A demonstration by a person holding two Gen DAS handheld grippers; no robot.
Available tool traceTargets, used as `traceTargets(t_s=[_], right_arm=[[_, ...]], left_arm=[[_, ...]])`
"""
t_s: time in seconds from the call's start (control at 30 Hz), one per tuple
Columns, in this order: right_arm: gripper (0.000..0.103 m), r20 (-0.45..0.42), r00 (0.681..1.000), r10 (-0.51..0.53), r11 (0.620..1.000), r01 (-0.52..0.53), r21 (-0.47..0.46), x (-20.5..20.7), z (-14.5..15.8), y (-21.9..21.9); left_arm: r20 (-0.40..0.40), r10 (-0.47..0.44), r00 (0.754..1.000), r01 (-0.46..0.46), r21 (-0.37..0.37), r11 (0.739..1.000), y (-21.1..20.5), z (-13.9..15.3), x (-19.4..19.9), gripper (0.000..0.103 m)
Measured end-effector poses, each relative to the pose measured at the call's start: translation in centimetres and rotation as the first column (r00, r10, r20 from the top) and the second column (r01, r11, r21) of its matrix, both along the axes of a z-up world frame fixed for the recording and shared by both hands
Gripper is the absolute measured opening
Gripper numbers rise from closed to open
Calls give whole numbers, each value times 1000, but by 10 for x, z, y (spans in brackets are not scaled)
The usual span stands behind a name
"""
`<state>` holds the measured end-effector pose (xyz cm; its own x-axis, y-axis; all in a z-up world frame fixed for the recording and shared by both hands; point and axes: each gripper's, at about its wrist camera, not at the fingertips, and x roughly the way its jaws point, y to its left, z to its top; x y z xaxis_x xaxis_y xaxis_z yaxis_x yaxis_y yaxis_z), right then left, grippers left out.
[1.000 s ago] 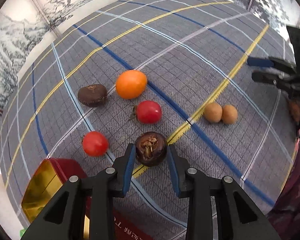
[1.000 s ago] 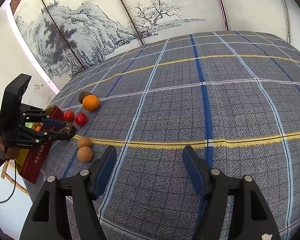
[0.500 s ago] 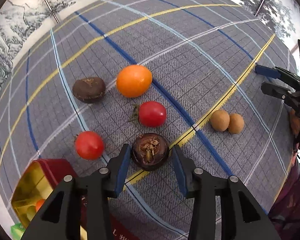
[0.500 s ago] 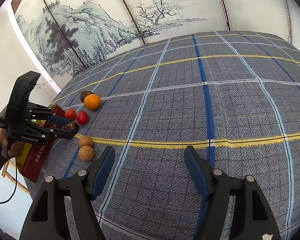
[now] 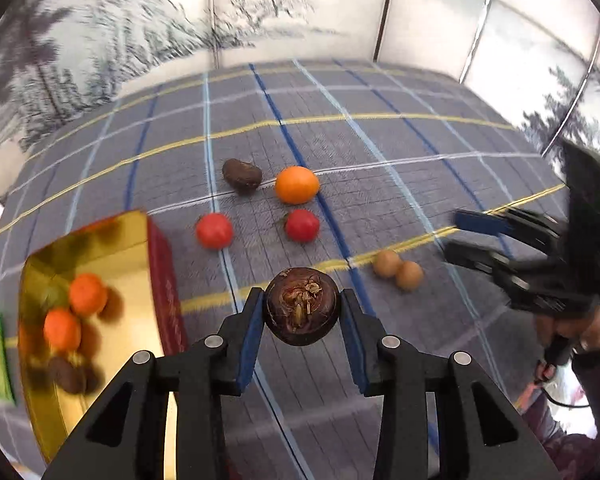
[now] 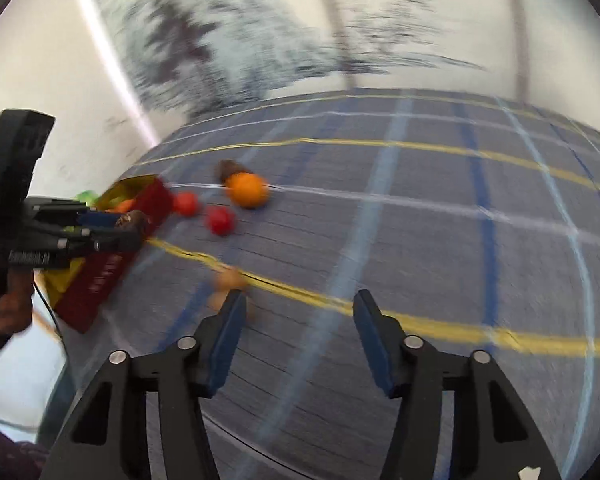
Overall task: Organize fruits
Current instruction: 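Carry the mangosteen in the left gripper toward the tin while the right gripper grasps a red tomato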
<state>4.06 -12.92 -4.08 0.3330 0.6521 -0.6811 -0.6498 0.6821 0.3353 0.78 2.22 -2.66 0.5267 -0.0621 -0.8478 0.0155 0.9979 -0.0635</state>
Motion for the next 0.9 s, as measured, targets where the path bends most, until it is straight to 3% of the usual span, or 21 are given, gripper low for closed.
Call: traceTargets(t_s=[0.13, 0.27, 0.73, 0.83, 0.9], right_arm=[[40, -25, 992, 127, 992, -127, 0, 15, 11, 52], [37, -42, 980, 194, 978, -197, -67, 31, 7, 99], [37, -90, 979, 185, 961, -199, -191, 50, -19, 148], [25, -69, 978, 195, 951, -206, -229, 49, -20, 155], [25, -56, 979, 196, 947, -204, -246, 45, -18, 156]], left_arm=[[31, 54, 998, -53, -30, 998, 1, 10, -30, 39], [52, 96, 994, -95, -25, 995, 10, 17, -52, 39], [90, 176, 980, -172, -51, 984, 41, 25, -93, 39], [94, 211, 973, -206, -54, 977, 49, 25, -99, 39], [97, 240, 966, -235, -61, 970, 56, 25, -106, 39]])
